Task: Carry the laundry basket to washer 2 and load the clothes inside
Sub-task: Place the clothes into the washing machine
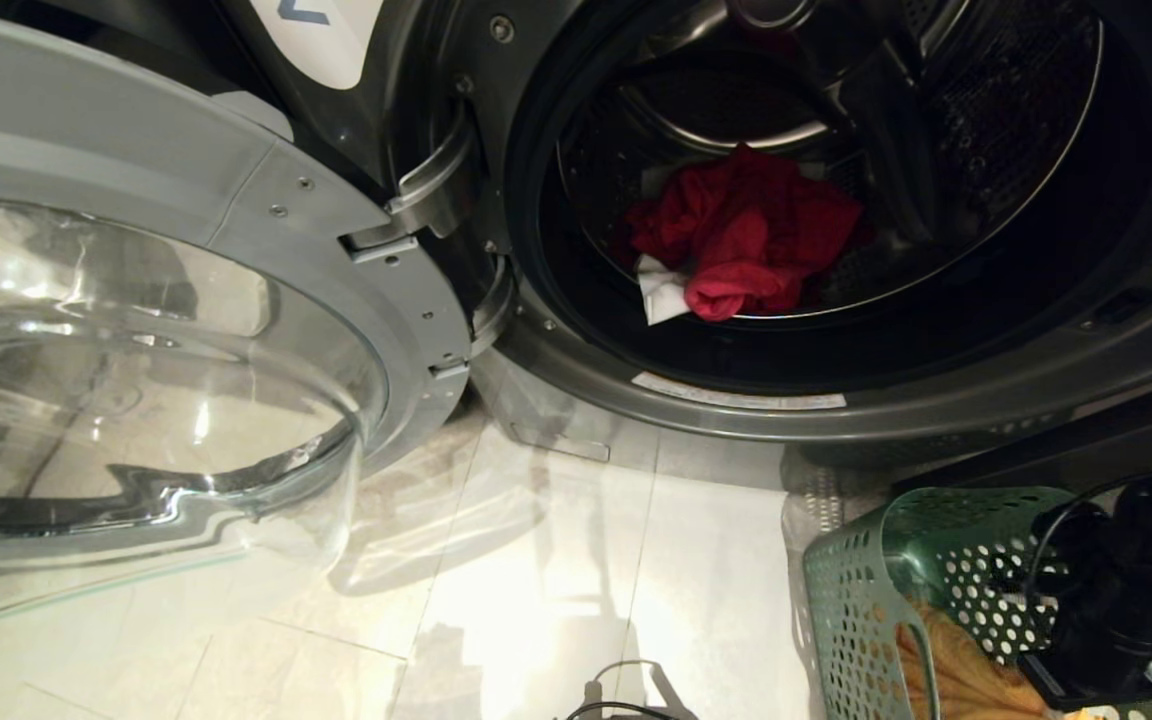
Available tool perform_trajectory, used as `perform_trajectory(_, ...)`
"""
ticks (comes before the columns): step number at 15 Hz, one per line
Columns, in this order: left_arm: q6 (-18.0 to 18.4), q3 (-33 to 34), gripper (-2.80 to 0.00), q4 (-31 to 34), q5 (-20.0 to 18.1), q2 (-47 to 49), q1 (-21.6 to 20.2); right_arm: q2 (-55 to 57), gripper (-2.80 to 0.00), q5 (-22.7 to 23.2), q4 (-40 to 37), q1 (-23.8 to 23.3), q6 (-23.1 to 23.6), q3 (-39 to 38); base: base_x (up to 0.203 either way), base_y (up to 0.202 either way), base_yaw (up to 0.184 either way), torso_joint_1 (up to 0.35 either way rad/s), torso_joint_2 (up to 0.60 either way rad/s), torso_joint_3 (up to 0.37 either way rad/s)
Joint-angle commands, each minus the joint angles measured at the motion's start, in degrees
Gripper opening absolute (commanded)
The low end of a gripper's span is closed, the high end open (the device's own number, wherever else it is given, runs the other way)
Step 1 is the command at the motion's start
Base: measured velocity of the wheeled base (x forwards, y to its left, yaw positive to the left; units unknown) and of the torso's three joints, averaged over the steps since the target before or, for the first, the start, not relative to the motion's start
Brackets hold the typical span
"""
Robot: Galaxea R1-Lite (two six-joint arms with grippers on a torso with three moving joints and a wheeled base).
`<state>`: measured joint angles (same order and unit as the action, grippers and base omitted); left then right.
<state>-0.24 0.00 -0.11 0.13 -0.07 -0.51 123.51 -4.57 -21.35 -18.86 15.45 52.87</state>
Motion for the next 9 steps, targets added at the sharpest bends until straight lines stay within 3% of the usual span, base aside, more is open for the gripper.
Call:
perform_trajectory(1,-0.02,0.0,-2.8,0.01,0.03,0.07,-0.02,-19.75,-2.8,0.12,-1.2,-0.66,3.88,-8.69,0.0,0.0,0.0,0.0,0.0,0.0)
perform_trajectory(5,-0.02,0.0,-2.8,-0.06,0.04,0.07,-0.02,-41.68,-2.8,1.96,-2.52,-1.08,14.93,-17.96,0.0,0.0,0.0,0.0,0.0,0.0)
perform_trajectory(9,-0.02,0.0,-2.8,0.02,0.04,0.07,-0.02,-55.94,-2.8,10.25,-9.42,2.16,29.71,-20.94,0.0,0.0,0.0,0.0,0.0,0.0)
